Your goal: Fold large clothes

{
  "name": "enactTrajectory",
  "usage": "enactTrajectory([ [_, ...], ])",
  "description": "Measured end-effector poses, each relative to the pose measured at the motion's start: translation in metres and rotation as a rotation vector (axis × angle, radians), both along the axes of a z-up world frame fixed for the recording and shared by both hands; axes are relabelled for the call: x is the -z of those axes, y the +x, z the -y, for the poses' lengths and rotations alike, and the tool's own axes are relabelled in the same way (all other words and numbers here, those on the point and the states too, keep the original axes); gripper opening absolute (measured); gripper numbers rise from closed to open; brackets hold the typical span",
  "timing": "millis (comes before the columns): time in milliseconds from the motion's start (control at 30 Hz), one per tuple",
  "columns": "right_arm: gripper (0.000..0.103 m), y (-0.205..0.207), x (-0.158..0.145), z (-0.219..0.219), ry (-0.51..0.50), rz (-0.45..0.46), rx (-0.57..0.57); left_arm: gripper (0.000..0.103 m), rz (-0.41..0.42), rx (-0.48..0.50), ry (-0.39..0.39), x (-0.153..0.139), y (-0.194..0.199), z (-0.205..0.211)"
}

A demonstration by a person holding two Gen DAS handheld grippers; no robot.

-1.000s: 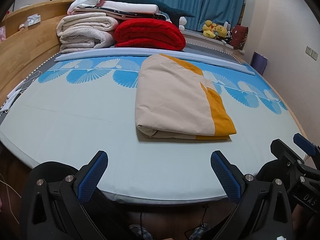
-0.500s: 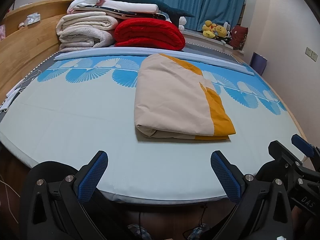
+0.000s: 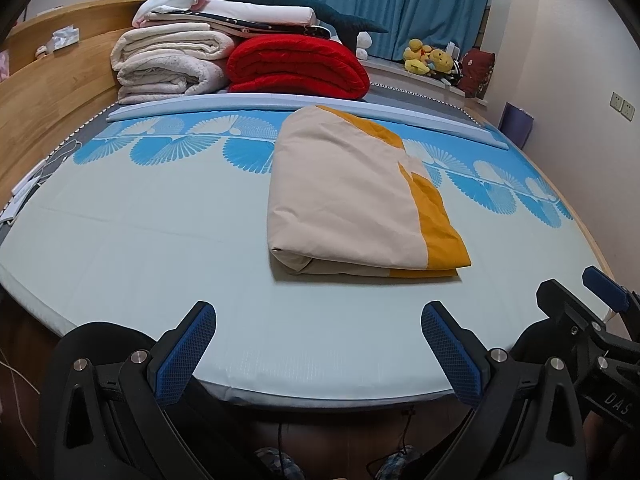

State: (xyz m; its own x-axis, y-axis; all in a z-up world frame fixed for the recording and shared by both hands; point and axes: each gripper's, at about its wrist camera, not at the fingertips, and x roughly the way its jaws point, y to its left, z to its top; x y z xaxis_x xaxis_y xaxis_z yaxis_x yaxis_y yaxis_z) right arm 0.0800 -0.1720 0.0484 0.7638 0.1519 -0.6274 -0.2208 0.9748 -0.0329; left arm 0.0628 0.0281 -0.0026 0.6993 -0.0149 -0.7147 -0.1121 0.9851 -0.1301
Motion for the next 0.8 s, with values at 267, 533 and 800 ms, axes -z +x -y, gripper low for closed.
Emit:
enactTrajectory([
  [267, 0.095, -0.0001, -0.0003, -0.0013, 0.000, 0.002, 0.003, 0.102, 0.000, 0.001, -0.003, 0.0000, -0.0001, 0.0001],
  [533, 0.095, -0.0011, -0.0005, -0.0037, 0.003, -0.006, 0.006, 0.102, -0.009, 0.014, 0.020, 0.0002, 0.0004, 0.0009],
  [800, 0.095, 0.0029, -0.0008, 0.0000, 0.025, -0.010, 0.020, 0.102, -0.012, 0.023, 0.020, -0.0001, 0.0021, 0.0013],
])
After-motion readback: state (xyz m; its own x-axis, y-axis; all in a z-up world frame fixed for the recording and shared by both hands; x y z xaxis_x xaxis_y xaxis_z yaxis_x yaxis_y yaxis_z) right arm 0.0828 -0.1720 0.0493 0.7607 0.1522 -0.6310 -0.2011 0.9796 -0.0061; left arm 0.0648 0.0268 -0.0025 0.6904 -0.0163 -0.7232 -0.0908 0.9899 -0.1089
